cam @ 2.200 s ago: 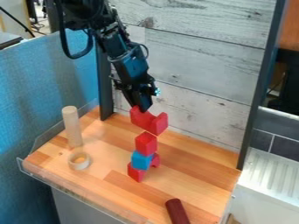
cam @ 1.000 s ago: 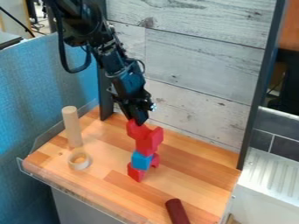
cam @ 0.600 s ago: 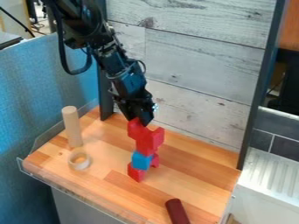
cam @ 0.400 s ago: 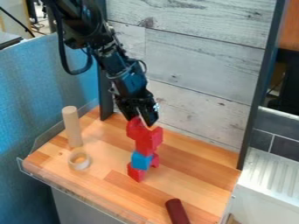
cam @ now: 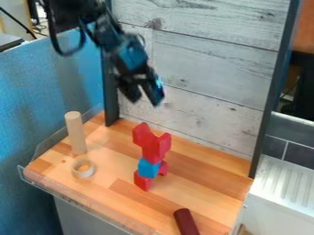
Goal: Put the red arch and put it on top of the tower
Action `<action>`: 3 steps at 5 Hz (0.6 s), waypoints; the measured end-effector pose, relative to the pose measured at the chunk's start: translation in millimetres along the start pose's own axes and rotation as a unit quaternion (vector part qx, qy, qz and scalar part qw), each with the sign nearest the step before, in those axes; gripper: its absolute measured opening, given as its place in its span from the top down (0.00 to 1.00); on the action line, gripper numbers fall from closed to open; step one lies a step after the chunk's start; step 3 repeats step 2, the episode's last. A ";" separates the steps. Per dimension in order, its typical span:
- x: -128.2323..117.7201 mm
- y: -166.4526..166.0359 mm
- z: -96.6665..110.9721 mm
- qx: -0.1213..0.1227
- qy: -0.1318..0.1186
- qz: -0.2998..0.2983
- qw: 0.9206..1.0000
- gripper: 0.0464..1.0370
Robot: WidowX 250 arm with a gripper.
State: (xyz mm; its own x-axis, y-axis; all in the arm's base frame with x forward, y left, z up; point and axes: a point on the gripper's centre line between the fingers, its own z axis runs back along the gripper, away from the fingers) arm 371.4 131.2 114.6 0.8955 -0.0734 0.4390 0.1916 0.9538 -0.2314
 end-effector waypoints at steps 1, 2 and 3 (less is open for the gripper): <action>15.0 3.5 37.4 0.002 -0.028 -0.005 1.000 0.04; 15.8 6.8 47.1 0.010 -0.036 -0.004 0.999 0.04; 15.8 6.8 47.1 0.010 -0.036 -0.004 0.999 0.04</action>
